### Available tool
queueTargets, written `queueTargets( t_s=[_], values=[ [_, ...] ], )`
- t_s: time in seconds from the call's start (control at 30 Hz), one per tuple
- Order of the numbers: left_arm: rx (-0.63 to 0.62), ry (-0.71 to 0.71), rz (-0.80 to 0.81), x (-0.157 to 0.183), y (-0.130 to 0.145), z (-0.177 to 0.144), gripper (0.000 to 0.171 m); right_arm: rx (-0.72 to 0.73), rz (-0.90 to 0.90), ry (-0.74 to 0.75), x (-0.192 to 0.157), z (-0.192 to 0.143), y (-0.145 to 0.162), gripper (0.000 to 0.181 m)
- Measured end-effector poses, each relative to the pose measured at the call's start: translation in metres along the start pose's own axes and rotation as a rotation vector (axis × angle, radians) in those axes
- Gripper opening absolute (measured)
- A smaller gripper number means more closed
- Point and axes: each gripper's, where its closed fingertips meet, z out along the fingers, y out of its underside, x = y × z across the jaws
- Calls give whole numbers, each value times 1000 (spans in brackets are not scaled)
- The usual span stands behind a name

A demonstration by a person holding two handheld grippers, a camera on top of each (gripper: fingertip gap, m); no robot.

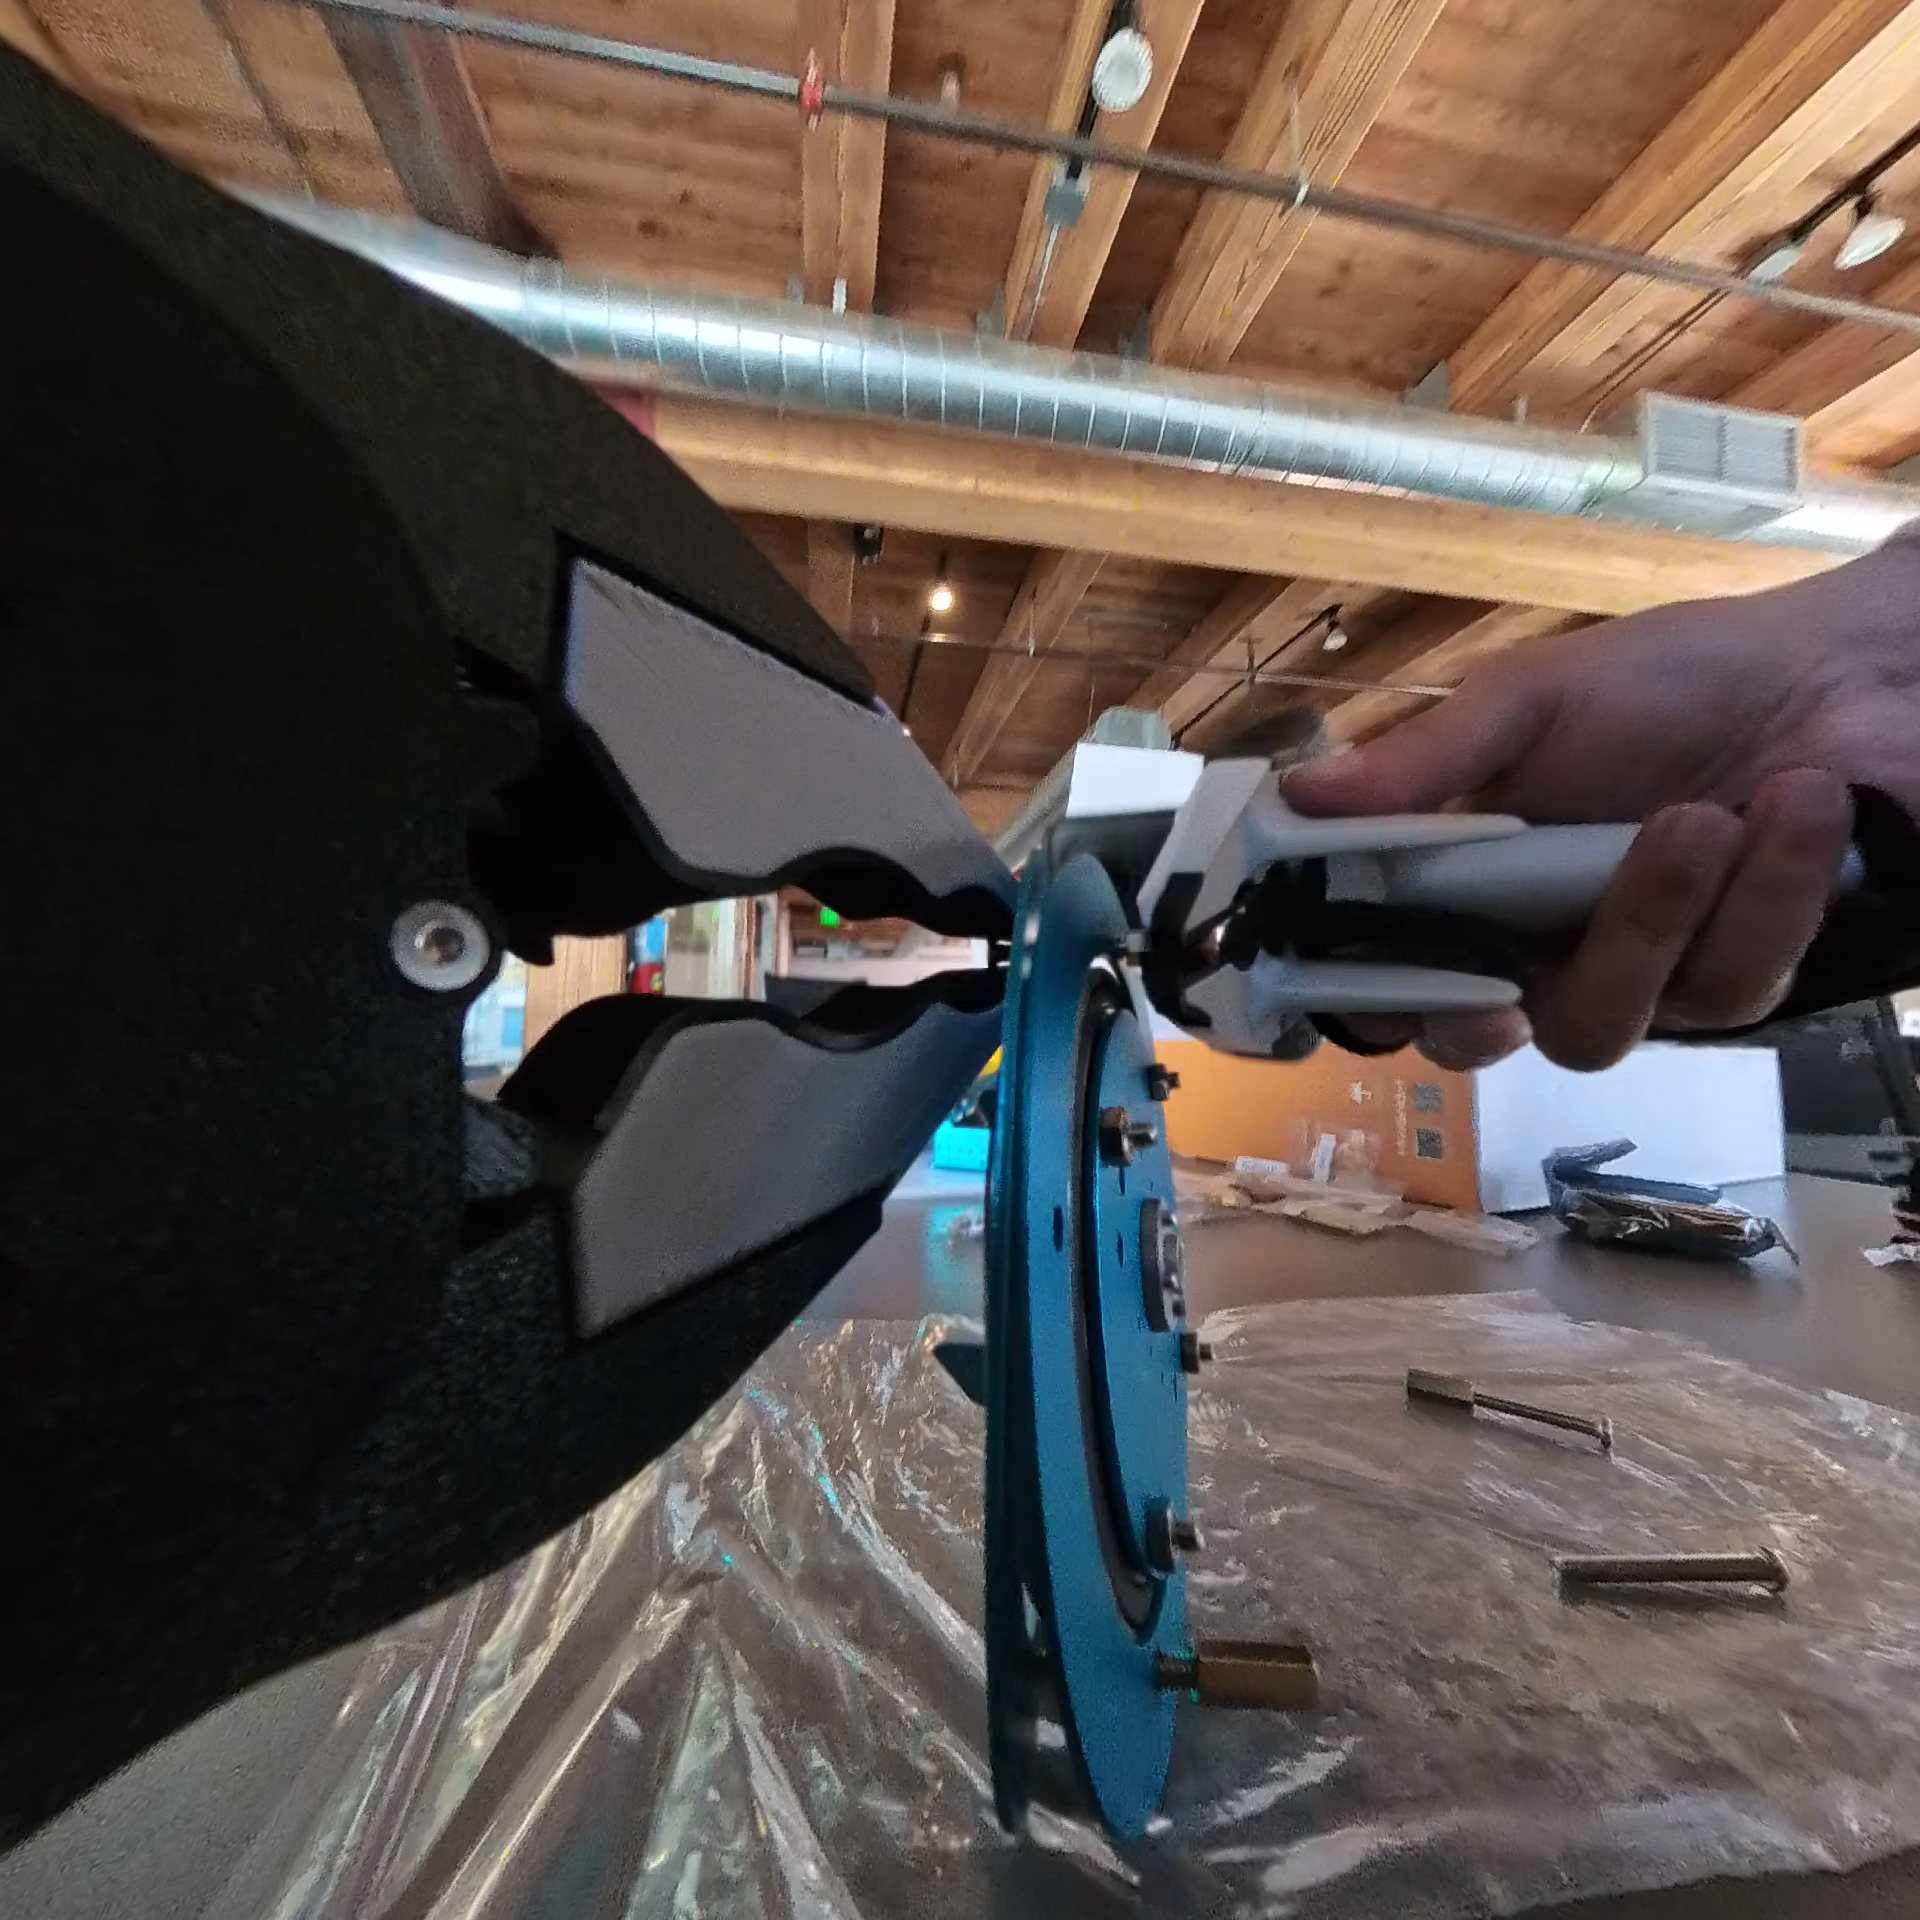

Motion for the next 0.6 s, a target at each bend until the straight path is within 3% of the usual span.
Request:
queueTargets(
  t_s=[0.03,0.2,0.33,0.43,0.53,0.6],
  values=[
    [-6,16,-11,0,1,0,3,8,-66,72,2,-1,-2,4],
    [-29,36,-22,1,6,-1,3,33,-461,495,9,-10,-7,17],
    [-59,137,-97,5,14,2,2,94,-894,1095,19,-30,-22,21],
    [-78,266,-184,10,21,6,3,197,-1124,1451,11,-36,-31,18],
    [-57,389,-271,11,18,6,3,244,-1255,1704,10,-38,-36,20],
    [-33,477,-340,12,15,4,3,264,-1329,1795,11,-39,-37,23]
  ],
)
